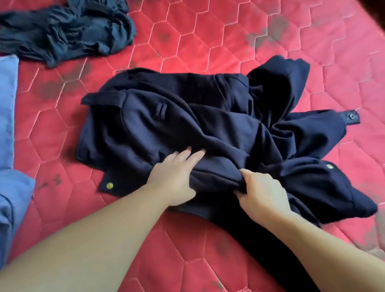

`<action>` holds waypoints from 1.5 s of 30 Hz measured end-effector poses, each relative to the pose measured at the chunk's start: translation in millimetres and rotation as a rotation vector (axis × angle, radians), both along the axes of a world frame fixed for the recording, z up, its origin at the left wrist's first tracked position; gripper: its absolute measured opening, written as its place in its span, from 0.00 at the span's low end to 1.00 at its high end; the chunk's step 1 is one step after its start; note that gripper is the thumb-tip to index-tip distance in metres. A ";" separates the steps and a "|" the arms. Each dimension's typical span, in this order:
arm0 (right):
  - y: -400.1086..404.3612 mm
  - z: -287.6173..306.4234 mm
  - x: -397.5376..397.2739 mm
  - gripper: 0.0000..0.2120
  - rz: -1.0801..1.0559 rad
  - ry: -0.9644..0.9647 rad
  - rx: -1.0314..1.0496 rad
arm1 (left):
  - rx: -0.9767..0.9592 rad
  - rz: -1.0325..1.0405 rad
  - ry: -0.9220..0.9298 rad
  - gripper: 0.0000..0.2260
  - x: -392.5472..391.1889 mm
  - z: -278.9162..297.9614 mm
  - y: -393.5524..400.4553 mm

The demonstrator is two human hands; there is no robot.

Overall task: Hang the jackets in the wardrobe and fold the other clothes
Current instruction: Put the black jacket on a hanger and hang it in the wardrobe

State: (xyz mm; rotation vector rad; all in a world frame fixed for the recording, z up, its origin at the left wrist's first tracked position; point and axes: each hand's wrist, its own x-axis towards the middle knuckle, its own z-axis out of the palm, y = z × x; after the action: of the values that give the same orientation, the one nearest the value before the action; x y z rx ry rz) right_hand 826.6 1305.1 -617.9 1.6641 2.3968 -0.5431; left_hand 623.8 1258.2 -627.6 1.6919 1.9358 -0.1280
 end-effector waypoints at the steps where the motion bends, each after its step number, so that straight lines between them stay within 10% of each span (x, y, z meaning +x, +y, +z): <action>1: -11.2 2.5 6.7 0.14 -0.011 0.005 -0.029 | -0.014 -0.039 -0.018 0.45 -5.0 4.2 -10.2; 6: -35.7 31.3 43.8 0.08 -0.093 0.224 -0.437 | -0.077 -0.262 0.123 0.51 -23.9 20.1 -66.2; 9: -26.7 61.1 50.0 0.09 -0.165 0.382 -0.692 | 0.134 -0.070 -0.033 0.23 -22.3 32.2 -74.7; 12: -16.0 95.1 46.1 0.18 -0.243 0.428 -0.463 | 0.258 0.176 -0.296 0.03 -17.9 69.7 -60.2; 16: -41.7 143.8 27.4 0.23 -0.307 0.536 0.063 | 0.310 0.311 -0.647 0.14 -2.6 156.5 -33.4; 20: -63.1 239.6 2.6 0.44 -0.163 0.813 0.014 | 0.218 0.237 -0.781 0.11 5.3 267.6 -23.4; 23: -67.2 325.0 -16.4 0.49 0.096 0.663 0.176 | 0.161 0.176 -0.783 0.06 -2.6 358.3 -27.4; 27: -78.2 428.9 -41.7 0.29 0.217 0.568 0.321 | 0.193 0.141 -0.772 0.06 -23.0 460.7 -57.2; 36: -91.2 602.5 -42.6 0.08 -0.203 1.005 0.454 | 0.197 -0.160 -0.478 0.49 -95.2 560.1 -123.1; 41: -102.7 640.6 -27.0 0.05 -0.308 1.168 0.287 | 0.619 -0.008 -0.446 0.06 -86.1 563.8 -125.1; 45: -113.5 640.2 -5.4 0.09 -0.311 0.997 0.240 | 0.778 0.170 -0.757 0.12 -87.3 619.6 -120.3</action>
State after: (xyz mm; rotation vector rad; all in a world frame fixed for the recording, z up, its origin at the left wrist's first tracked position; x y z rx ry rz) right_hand 821.2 1191.6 22.3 2.2577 2.8979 -1.4810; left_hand 536.4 1138.0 -8.0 1.6195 1.5737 1.2830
